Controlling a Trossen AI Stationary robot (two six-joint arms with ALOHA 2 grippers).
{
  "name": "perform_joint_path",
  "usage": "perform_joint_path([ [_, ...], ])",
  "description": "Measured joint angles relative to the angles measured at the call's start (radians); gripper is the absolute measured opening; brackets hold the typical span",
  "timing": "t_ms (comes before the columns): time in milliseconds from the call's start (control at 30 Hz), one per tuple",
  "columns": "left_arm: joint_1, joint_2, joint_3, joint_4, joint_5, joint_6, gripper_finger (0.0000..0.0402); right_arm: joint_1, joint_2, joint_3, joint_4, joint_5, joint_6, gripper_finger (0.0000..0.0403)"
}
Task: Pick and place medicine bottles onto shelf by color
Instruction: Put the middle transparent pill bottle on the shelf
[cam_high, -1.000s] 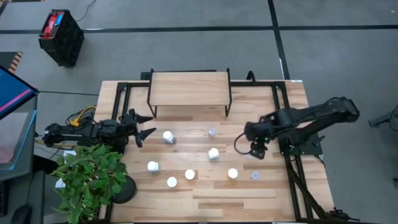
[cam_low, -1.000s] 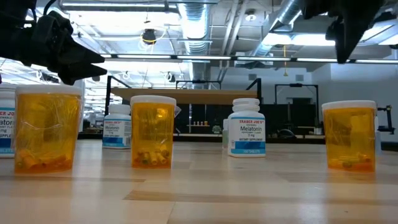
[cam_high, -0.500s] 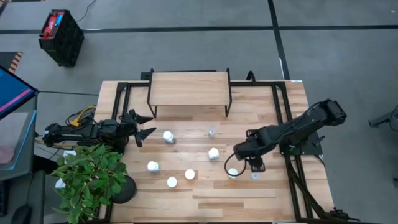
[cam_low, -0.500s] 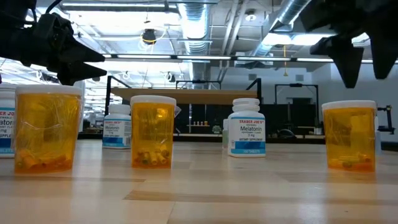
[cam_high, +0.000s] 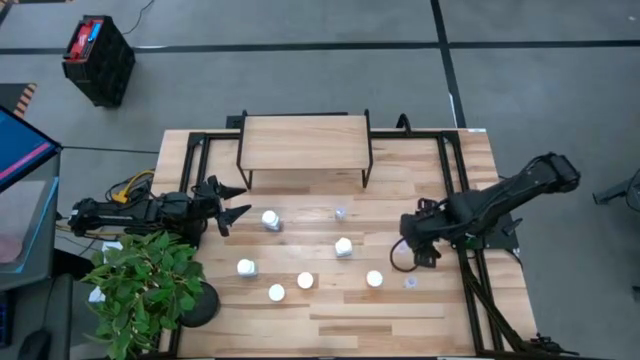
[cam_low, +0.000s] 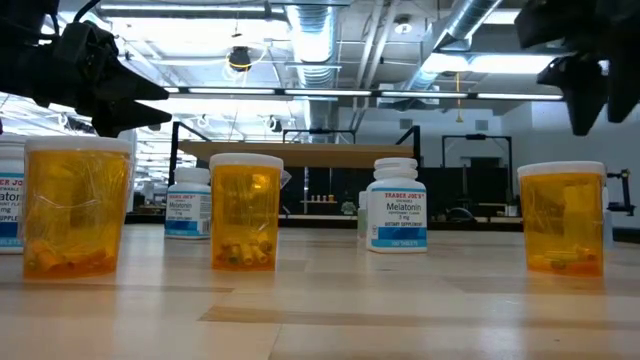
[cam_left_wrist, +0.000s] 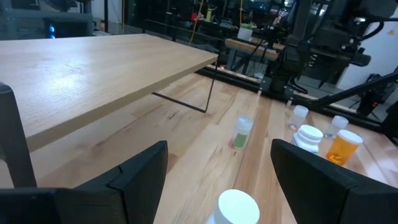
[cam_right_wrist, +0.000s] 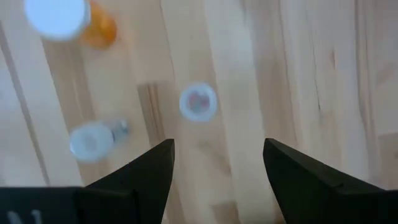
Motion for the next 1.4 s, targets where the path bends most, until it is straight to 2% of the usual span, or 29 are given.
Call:
perform_joint_path([
  [467, 0.000, 0.000, 0.000, -0.003, -0.002, 0.032, 0.0273, 0.000, 0.227, -0.011, 0.095, -0.001, -0.056, 0.0270],
  [1067, 0.000, 0.000, 0.000, -0.004, -0.001, 0.033, 0.0273, -0.006, 0.370, -0.010, 0.146, -0.024, -0.057, 0.0268],
  [1200, 0.000, 0.000, 0.000, -0.004, -0.001, 0.034, 0.0273, -0.006, 0.380, -0.011, 0.146, -0.024, -0.057, 0.0242],
  [1400, 0.000, 0.000, 0.000, -0.004, -0.001, 0.034, 0.0273, -0.006, 0.365, -0.010, 0.146, -0.024, -0.054, 0.0156],
])
